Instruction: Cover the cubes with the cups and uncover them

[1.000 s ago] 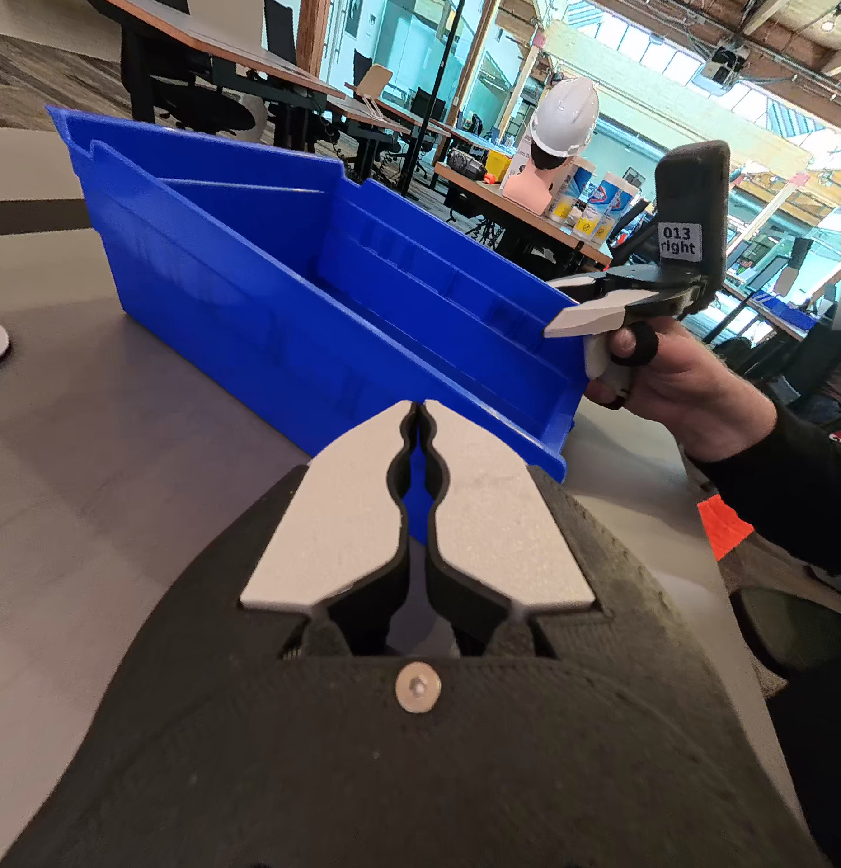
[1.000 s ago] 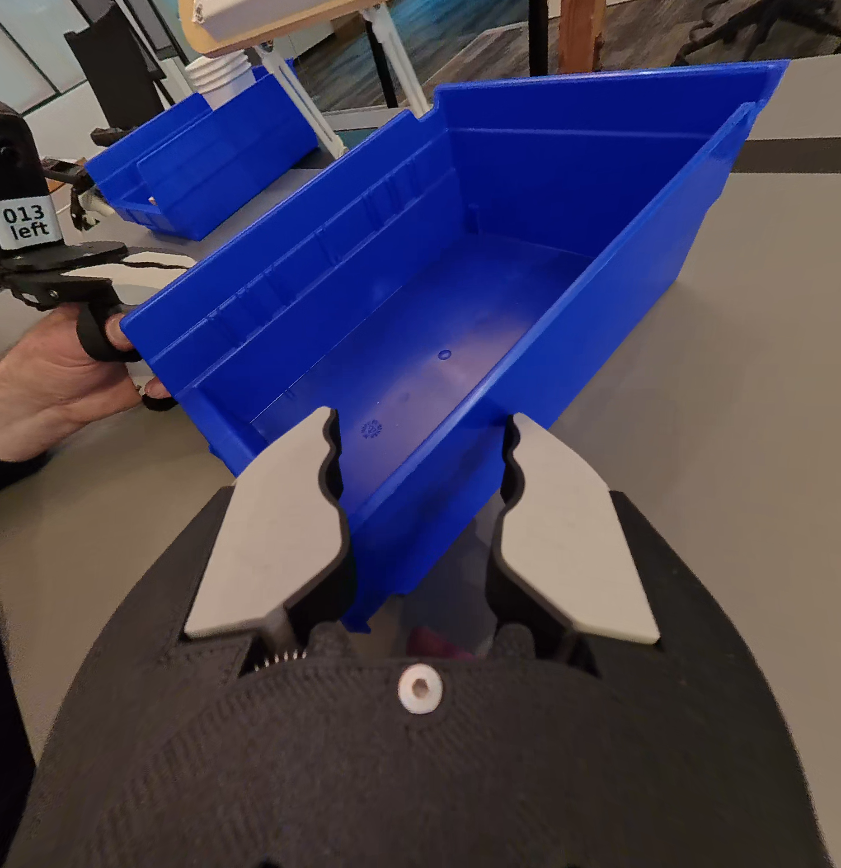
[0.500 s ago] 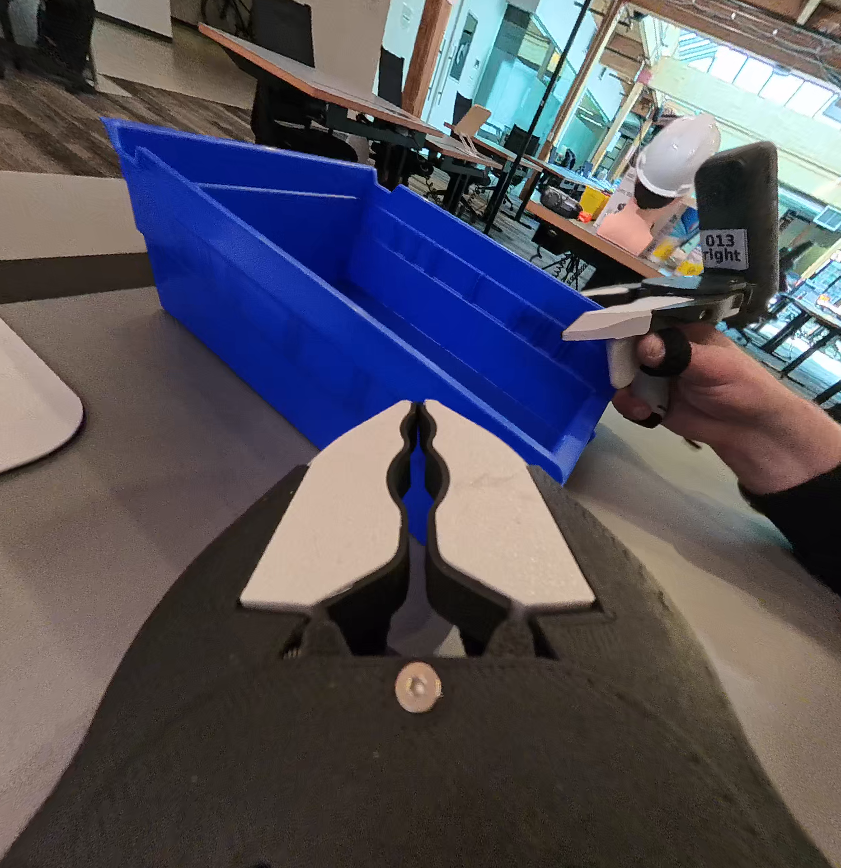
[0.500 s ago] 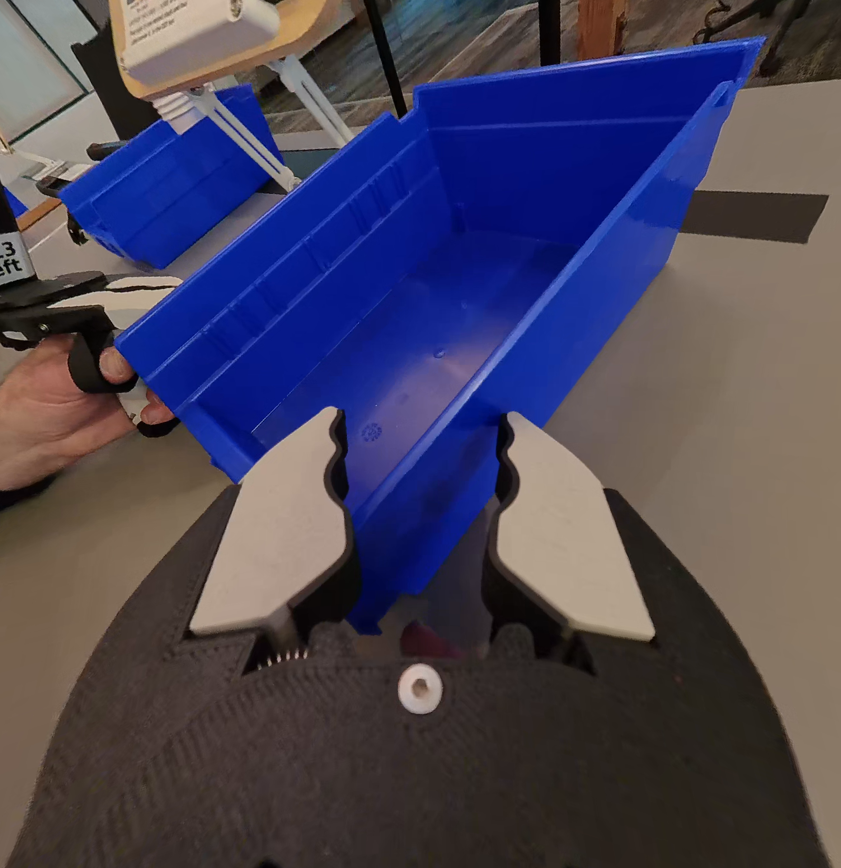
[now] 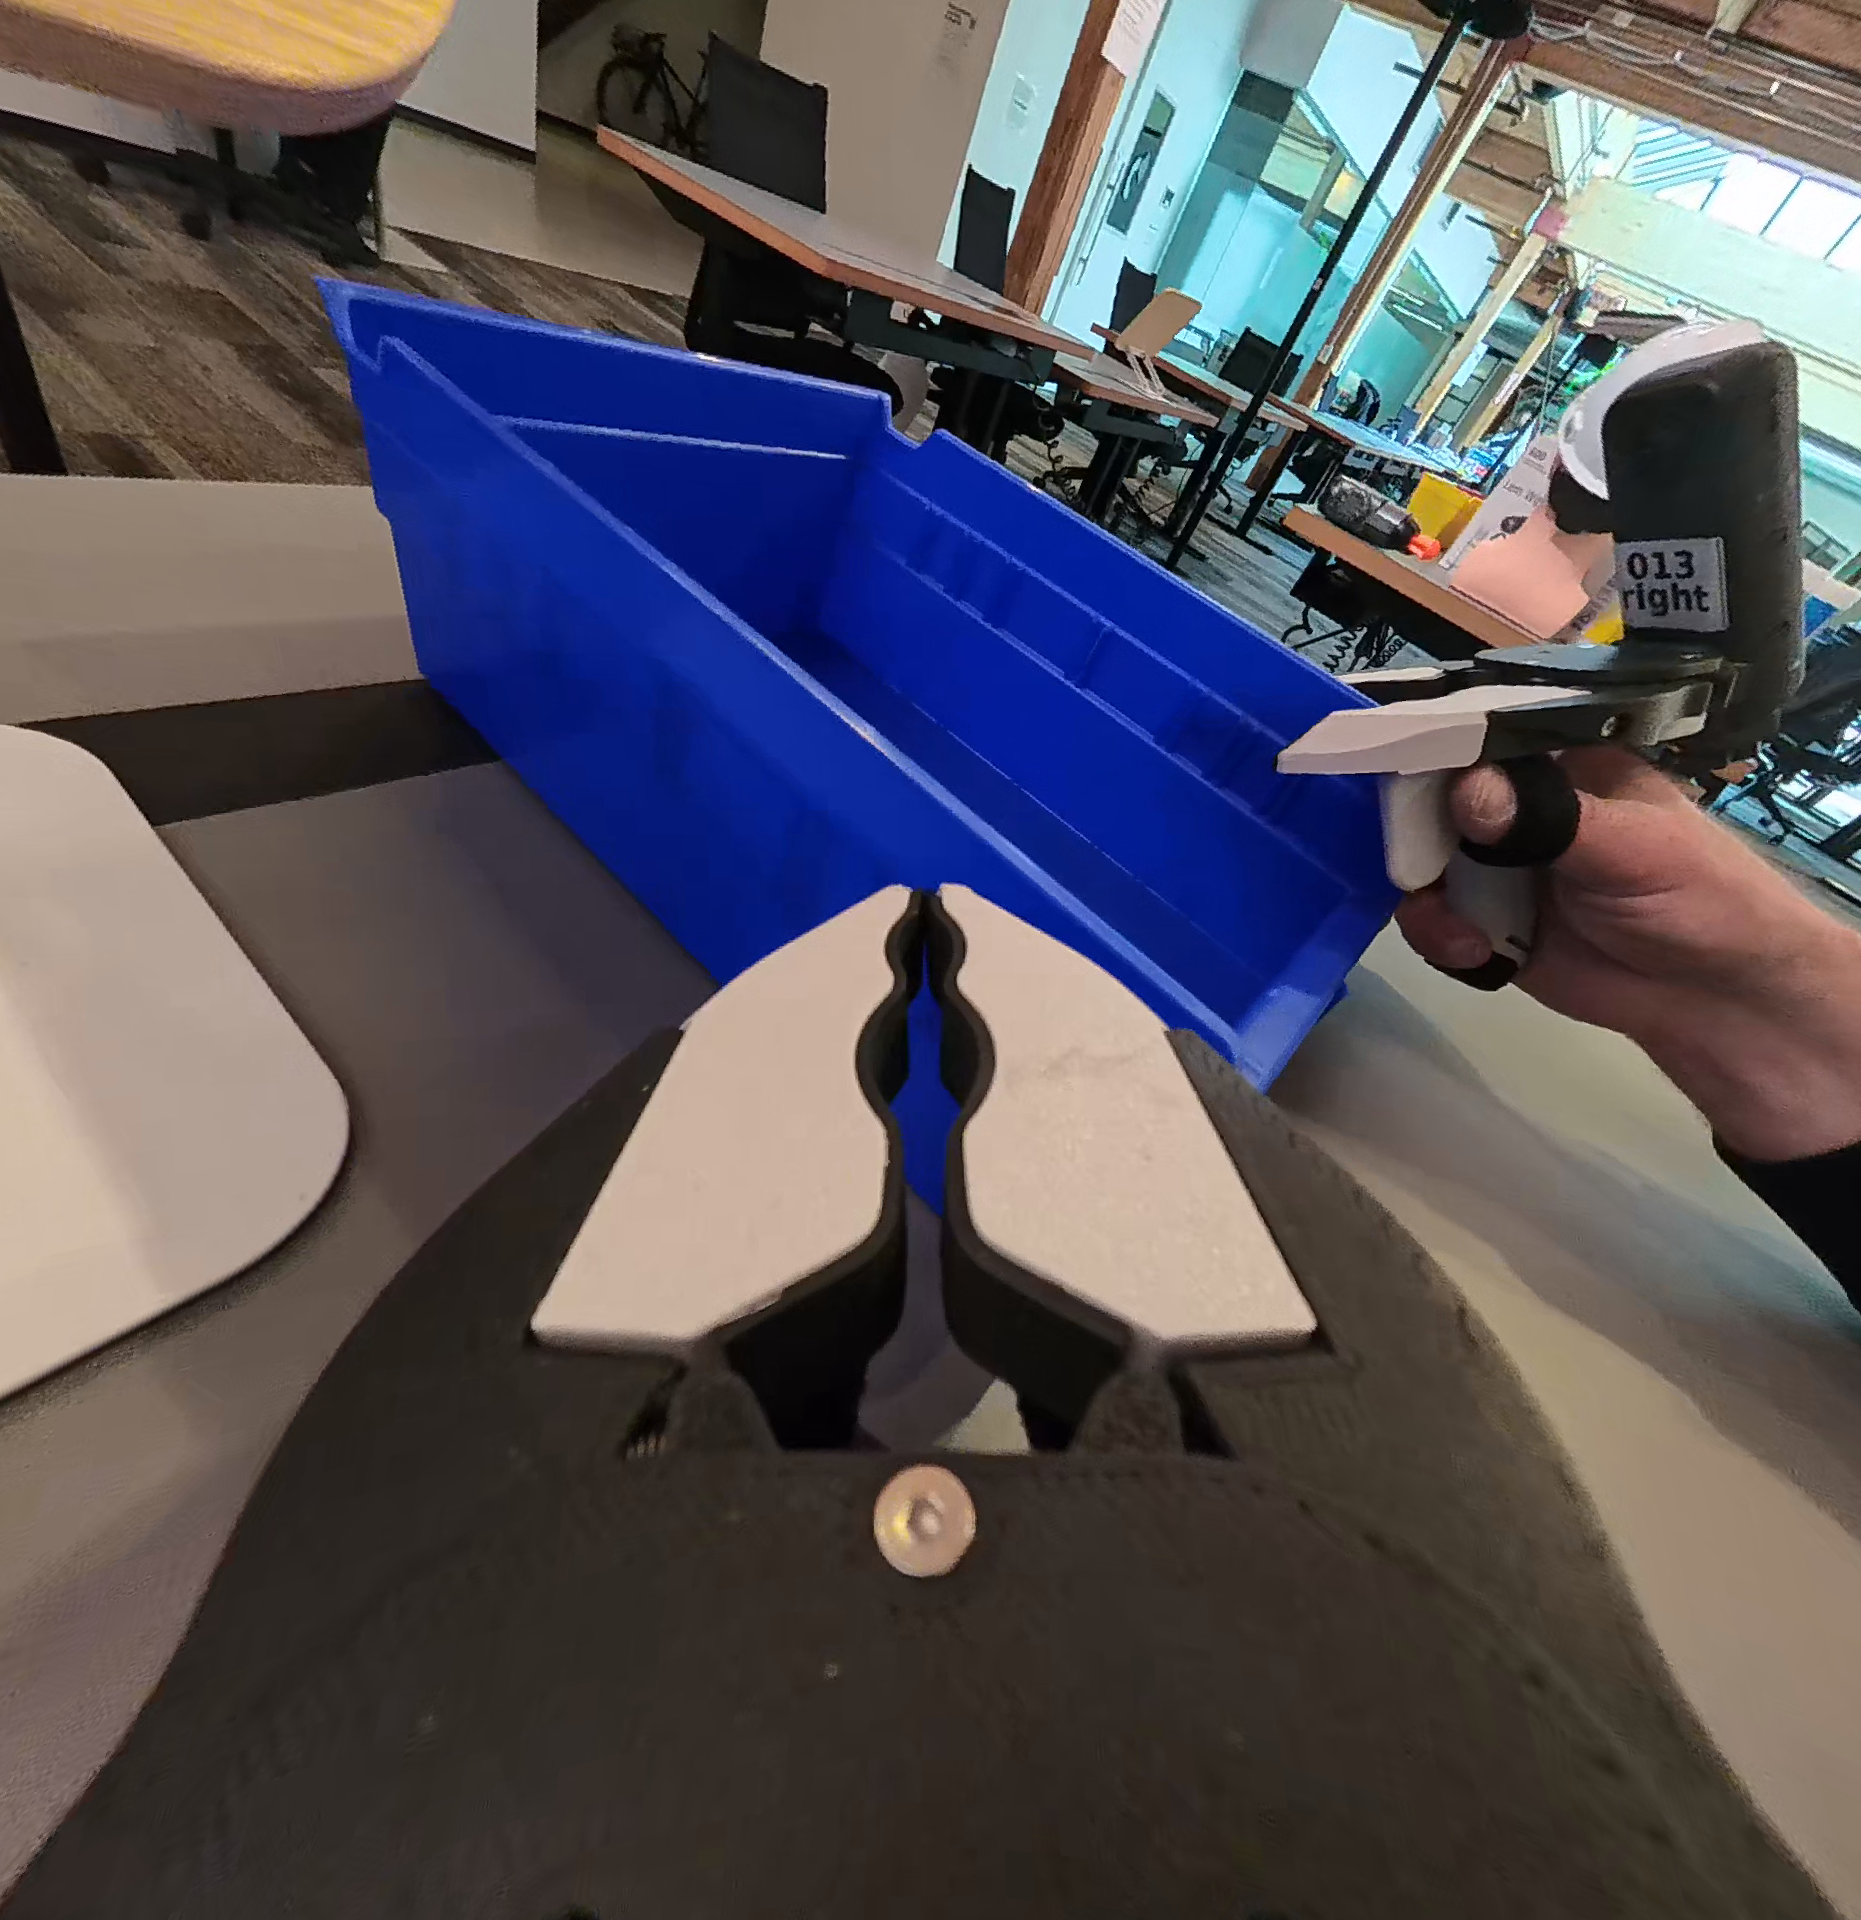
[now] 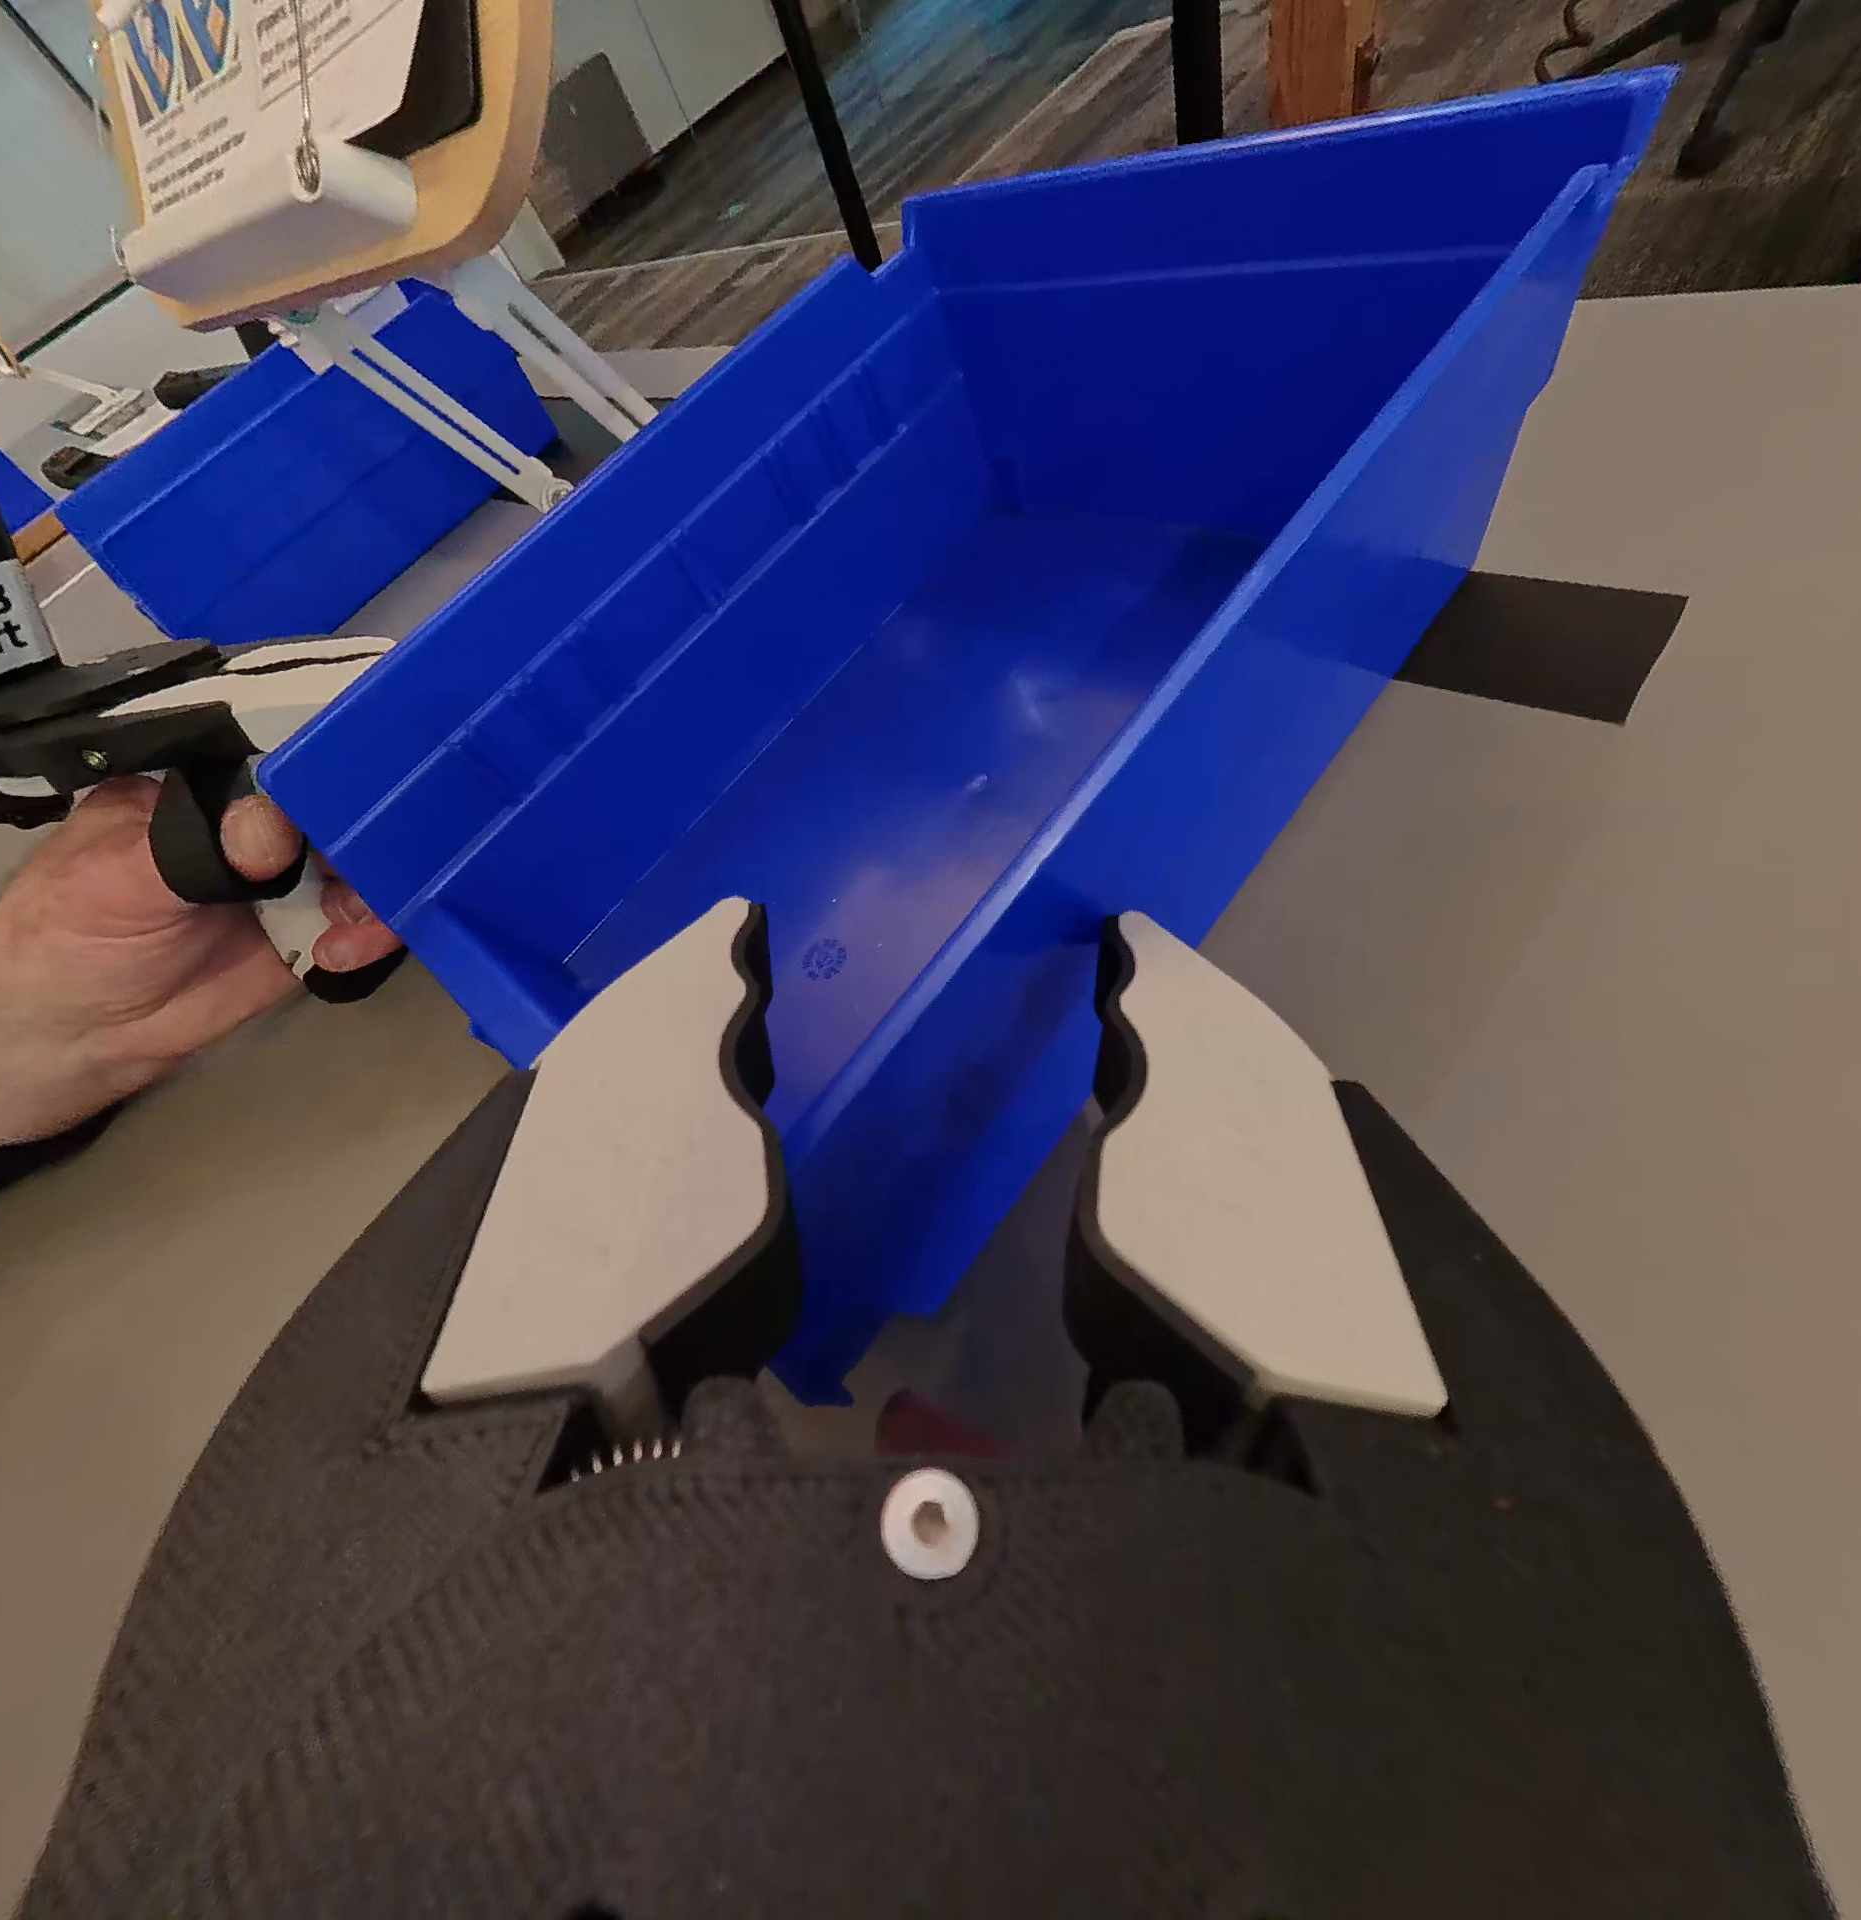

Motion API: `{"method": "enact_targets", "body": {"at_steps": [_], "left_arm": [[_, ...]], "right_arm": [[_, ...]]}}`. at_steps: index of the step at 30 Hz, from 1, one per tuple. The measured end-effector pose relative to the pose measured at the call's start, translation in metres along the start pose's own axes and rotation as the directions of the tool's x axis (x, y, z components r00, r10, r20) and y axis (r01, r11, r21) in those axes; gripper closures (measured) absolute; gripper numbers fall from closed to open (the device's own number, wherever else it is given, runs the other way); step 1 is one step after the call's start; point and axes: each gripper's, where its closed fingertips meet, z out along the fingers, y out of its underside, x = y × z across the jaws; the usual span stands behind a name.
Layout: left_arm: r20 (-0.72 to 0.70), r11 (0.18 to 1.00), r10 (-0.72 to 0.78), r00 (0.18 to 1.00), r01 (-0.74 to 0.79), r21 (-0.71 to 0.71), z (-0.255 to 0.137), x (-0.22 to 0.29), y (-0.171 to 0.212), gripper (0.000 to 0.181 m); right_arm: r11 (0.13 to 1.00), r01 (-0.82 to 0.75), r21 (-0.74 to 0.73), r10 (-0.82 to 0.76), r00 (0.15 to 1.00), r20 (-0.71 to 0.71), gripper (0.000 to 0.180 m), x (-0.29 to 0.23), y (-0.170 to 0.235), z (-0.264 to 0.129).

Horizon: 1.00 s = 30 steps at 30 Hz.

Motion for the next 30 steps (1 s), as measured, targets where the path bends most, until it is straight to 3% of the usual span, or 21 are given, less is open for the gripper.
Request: {"method": "enact_targets", "body": {"at_steps": [15,18,23,25,28,30], "left_arm": [[-0.026,1.0,-0.018,1.0,0.018,-0.004,0.007,-0.004,-0.002,0.181],[-0.056,1.0,-0.006,0.998,0.006,0.012,-0.001,-0.003,-0.005,0.164],[-0.07,0.996,0.075,0.995,-0.071,0.05,-0.032,-0.001,-0.012,0.153],[-0.062,0.991,0.106,0.992,-0.1,0.083,-0.052,-0.002,-0.015,0.155],[-0.042,0.983,0.159,0.986,-0.154,0.097,-0.085,-0.007,-0.014,0.164],[-0.023,0.977,0.189,0.982,-0.185,0.101,-0.108,-0.012,-0.012,0.181]], "right_arm": [[1.0,0.01,0.019,-0.01,1.0,0.004,0.119,0.01,-0.007,0.002],[0.998,0.01,0.055,-0.009,1.0,-0.01,0.105,0.009,-0.011,-0.004],[0.978,0.185,0.098,-0.16,0.962,-0.221,0.1,0.012,-0.027,-0.037],[0.947,0.29,0.139,-0.24,0.924,-0.296,0.11,-0.001,-0.041,-0.056],[0.862,0.483,0.152,-0.414,0.845,-0.339,0.151,-0.047,-0.055,-0.072],[0.809,0.574,0.125,-0.509,0.791,-0.339,0.176,-0.082,-0.055,-0.069]]}}
